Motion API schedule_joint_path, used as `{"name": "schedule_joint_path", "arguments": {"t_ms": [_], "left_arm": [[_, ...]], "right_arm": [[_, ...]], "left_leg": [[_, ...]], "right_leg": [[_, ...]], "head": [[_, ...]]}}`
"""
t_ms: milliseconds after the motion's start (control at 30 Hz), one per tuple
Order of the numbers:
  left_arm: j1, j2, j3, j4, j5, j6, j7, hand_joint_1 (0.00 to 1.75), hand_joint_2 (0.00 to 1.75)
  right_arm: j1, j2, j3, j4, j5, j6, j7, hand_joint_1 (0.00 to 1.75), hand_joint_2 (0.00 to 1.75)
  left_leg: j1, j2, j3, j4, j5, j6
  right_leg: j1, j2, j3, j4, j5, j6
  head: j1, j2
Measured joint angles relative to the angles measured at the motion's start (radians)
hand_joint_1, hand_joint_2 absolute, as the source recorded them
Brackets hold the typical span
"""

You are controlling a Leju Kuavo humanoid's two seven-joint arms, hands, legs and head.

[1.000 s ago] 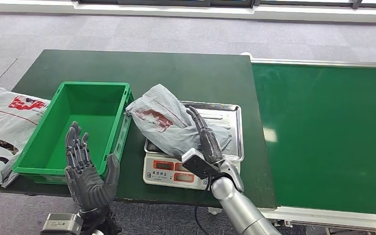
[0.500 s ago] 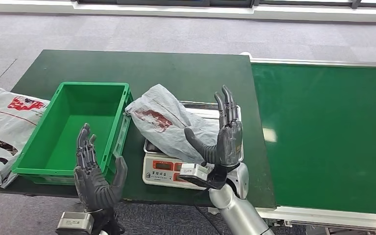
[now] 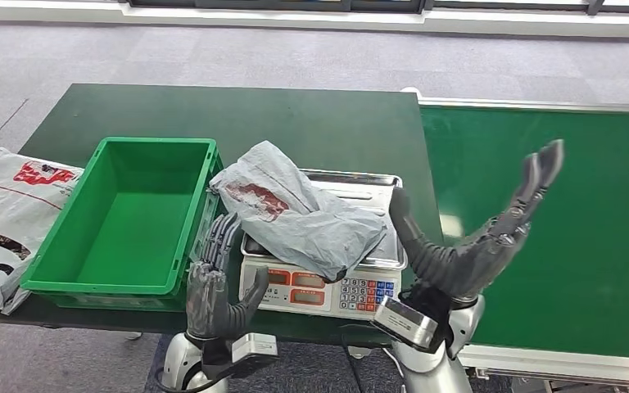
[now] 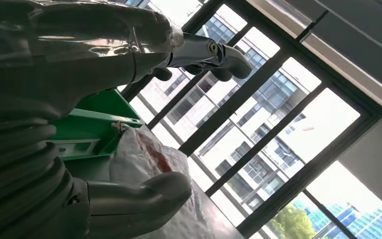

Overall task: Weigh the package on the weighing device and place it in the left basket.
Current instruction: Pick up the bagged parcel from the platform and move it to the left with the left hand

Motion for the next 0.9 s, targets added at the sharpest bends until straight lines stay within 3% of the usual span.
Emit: {"name": "schedule_joint_path", "arguments": {"t_ms": [133,300,467,900], "left_arm": [[-0.026,-0.002,0.002,0.060,-0.017,-0.005,0.018,0.00,1.75],[-0.111,-0.006,0.002,0.149,0.005,-0.084,0.045,0.00,1.75],[-0.185,-0.015,0.002,0.223,0.025,-0.105,0.048,0.00,1.75],[-0.615,-0.093,0.114,0.668,0.178,-0.212,0.075,0.00,1.75]], "right_arm": [[0.007,0.000,-0.011,-0.045,-0.009,0.000,0.000,0.00,1.75],[0.008,0.000,-0.017,-0.048,-0.033,0.000,0.000,0.00,1.75],[0.008,0.000,-0.017,-0.048,-0.047,0.000,0.000,0.00,1.75],[0.001,0.002,-0.013,0.010,-0.109,0.002,0.001,0.00,1.75]], "left_leg": [[0.000,0.000,0.000,0.000,0.000,0.000],[0.000,0.000,0.000,0.000,0.001,-0.001],[0.000,0.000,0.000,0.000,0.001,0.000],[0.000,-0.003,-0.001,0.000,0.003,0.000]], "right_leg": [[0.001,0.000,0.000,0.000,0.000,0.000],[0.001,0.000,0.000,0.000,0.000,0.000],[0.000,0.000,0.000,0.000,0.001,0.000],[0.000,-0.002,0.001,0.001,0.002,0.000]], "head": [[0.000,0.000],[0.000,0.000],[0.000,0.000],[0.000,0.000]]}}
